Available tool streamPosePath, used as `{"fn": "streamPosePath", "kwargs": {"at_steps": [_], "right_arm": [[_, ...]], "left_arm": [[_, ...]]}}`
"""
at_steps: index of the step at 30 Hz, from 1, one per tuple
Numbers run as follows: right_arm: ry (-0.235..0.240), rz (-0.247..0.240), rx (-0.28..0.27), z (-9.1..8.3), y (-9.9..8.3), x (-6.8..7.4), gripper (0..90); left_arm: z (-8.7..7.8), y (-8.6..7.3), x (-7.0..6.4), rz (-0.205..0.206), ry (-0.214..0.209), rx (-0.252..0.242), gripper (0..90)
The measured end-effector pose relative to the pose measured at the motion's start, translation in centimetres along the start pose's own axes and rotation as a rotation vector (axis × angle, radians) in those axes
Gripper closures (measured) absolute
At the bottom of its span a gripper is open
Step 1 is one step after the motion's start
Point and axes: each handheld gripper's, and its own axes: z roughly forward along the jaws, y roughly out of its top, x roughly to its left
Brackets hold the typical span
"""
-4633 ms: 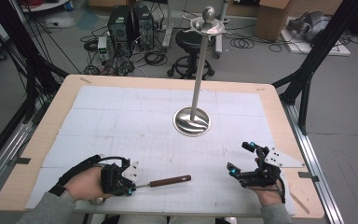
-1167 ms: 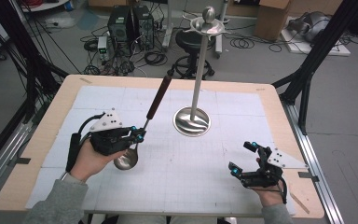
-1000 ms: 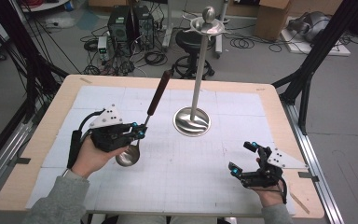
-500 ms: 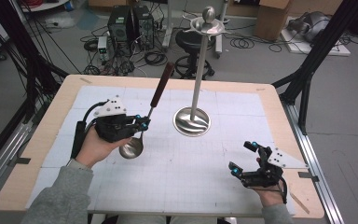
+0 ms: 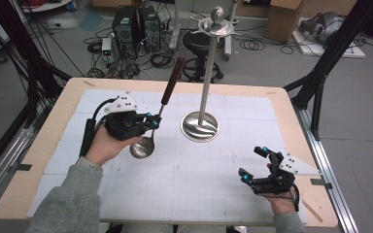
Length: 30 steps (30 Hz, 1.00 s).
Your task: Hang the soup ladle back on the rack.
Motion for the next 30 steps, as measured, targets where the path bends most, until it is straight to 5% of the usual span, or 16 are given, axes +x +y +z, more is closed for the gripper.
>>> {"fn": "streamPosePath", "kwargs": {"at_steps": [30], "right_arm": [[0.003,0.001,0.001,-0.5,0.0,0.0,0.7]], "left_arm": [[1.1,3.4,1.7,-0.003,-0.003,-0.047,84.2]]}}
